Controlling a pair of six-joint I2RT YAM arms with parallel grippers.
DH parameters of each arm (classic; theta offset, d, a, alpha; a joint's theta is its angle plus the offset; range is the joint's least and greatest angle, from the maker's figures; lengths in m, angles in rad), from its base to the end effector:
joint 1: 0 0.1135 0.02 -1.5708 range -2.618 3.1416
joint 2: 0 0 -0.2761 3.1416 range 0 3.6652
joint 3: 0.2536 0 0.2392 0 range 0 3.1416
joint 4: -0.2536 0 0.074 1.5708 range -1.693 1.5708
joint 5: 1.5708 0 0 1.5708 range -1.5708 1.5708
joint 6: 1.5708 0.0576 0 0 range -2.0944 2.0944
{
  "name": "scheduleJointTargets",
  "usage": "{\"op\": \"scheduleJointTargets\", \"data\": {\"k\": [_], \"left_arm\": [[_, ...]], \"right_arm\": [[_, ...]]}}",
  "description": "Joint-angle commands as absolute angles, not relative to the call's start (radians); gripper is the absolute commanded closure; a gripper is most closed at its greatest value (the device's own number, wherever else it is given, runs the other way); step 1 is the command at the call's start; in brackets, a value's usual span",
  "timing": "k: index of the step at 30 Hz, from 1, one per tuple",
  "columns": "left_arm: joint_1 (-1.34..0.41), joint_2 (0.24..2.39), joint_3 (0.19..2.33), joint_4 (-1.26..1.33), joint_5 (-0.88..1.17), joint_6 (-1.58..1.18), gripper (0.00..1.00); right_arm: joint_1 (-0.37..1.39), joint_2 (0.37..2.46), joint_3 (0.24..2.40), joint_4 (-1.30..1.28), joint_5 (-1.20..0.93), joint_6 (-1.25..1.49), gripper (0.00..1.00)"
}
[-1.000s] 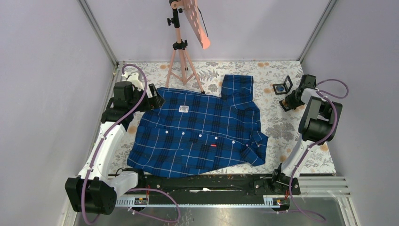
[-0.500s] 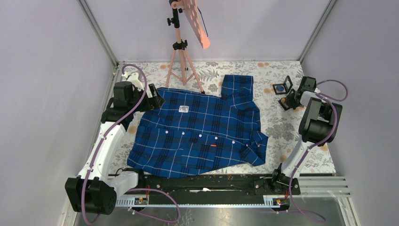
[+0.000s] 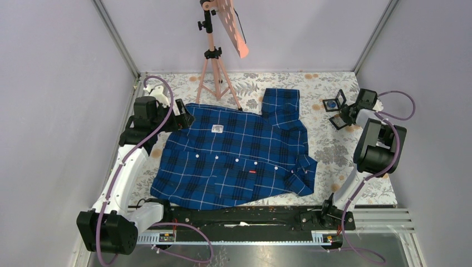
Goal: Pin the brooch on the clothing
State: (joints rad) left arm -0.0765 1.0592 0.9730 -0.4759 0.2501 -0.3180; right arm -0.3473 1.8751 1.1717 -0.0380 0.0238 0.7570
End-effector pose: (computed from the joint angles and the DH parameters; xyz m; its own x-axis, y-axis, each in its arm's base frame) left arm 0.2288 -0.0318 0.3249 -0.5932 -0.2583 -0.7625 0.1025 0.9152 -0.3899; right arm 0.3899 -0.1426 0.1841 -0.2166 0.8085 -0.5471 0.6954 0.5211 0.4948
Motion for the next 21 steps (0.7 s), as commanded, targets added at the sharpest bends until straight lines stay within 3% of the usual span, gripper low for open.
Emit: {"op": "scheduleJointTargets", "data": {"k": [1, 14, 21], "left_arm": [[-0.071, 1.032, 0.985, -0.422, 0.255, -0.318, 0.13], [-0.069, 1.028, 0.977, -0.408, 0.284, -0.314, 0.13], [-0.095, 1.012, 0.962, -0.373, 0.33, -0.327, 0.14]], "right_arm": [[-0.348, 1.822, 1.17, -0.01, 0.038, 0.73, 0.97], [-0.347, 1.624, 1.105, 0.016, 0.003, 0.595, 1.0], [-0.325, 1.476, 1.084, -0.132, -0.197, 0.494, 1.0]]}}
